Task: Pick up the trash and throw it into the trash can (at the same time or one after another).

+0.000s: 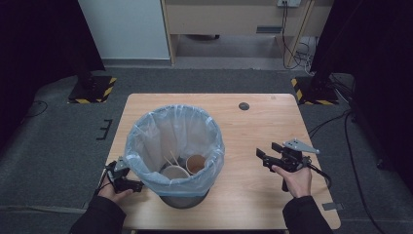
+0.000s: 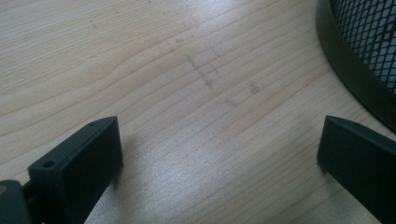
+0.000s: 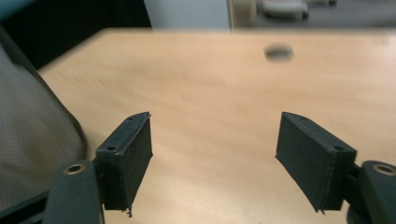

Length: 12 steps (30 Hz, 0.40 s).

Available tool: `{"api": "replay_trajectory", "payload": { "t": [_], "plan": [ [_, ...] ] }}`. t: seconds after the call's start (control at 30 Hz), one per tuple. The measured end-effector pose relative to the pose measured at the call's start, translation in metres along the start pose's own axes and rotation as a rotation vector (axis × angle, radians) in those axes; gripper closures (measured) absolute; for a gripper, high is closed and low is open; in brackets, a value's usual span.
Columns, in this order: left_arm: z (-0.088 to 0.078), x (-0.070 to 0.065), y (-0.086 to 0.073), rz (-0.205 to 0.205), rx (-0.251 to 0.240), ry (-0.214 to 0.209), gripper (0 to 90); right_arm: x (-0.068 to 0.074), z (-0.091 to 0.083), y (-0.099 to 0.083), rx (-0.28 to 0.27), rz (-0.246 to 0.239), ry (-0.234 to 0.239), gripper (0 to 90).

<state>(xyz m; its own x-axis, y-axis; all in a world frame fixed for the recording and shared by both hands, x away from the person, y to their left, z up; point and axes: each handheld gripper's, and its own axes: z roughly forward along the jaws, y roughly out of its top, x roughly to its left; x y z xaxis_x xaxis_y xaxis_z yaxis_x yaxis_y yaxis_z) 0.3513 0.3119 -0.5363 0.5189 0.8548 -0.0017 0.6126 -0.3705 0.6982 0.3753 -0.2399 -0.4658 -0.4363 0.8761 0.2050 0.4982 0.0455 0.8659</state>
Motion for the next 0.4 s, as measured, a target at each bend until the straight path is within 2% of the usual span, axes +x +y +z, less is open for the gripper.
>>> {"api": "replay_trajectory", "payload": {
  "t": [0.2,0.3,0.4],
  "plan": [
    [0.000,0.000,0.000,0.000,0.000,0.000,0.0,-0.025,0.002,-0.028,0.153,0.020,-0.048,22.9],
    [0.000,0.000,0.000,0.000,0.000,0.000,0.0,-0.037,0.003,-0.036,0.221,-0.014,-0.109,21.9],
    [0.000,0.000,0.000,0.000,0.000,0.000,0.0,-0.046,0.003,-0.040,0.252,-0.031,-0.125,20.1]
  ]
}}
